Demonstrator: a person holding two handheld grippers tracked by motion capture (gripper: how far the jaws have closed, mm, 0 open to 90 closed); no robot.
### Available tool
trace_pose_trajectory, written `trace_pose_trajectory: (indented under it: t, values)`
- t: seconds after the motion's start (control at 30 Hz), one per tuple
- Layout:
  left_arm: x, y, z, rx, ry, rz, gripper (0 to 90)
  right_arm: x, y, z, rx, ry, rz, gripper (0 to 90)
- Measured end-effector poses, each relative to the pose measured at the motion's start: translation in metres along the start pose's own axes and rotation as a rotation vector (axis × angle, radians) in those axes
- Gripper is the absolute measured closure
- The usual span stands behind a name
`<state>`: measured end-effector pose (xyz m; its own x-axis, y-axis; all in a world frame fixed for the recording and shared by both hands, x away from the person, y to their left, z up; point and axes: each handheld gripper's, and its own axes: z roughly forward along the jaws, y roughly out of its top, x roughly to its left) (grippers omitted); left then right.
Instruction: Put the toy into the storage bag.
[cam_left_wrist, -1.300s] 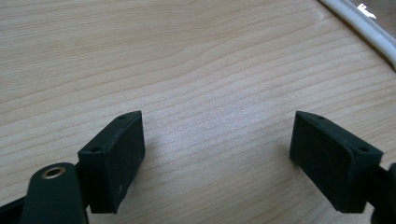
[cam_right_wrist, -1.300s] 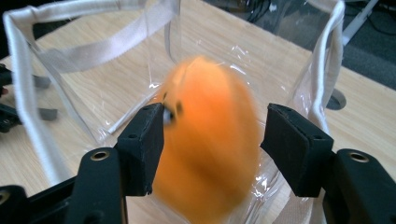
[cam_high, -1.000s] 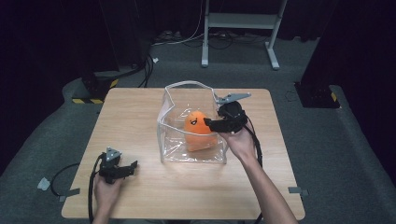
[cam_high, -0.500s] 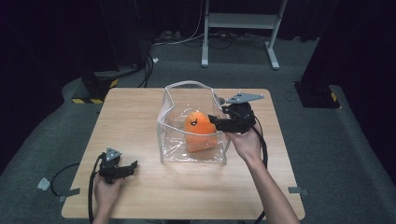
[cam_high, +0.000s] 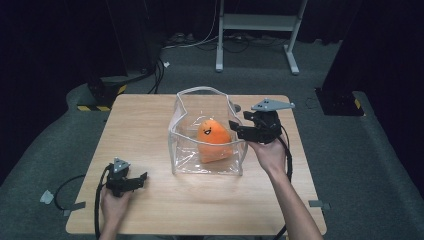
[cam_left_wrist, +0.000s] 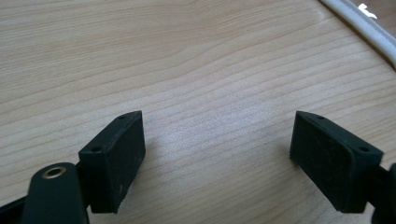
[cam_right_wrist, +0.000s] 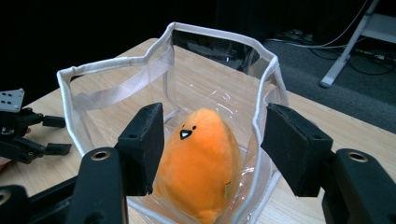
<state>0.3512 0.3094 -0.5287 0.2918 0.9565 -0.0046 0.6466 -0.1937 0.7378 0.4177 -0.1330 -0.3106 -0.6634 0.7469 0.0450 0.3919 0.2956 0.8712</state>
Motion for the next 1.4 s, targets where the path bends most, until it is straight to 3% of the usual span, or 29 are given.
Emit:
trace_pose_trajectory:
  t: [0.9,1.4]
  values:
    - [0.0,0.0,0.0,0.001,0.002,0.001,18.2,-0.008,-0.005,-0.032,-0.08,-0.023,0.01,39.3]
    - [0.0,0.0,0.0,0.0,0.003,0.0,18.2,-0.016,-0.015,-0.049,-0.118,-0.026,0.042,39.8]
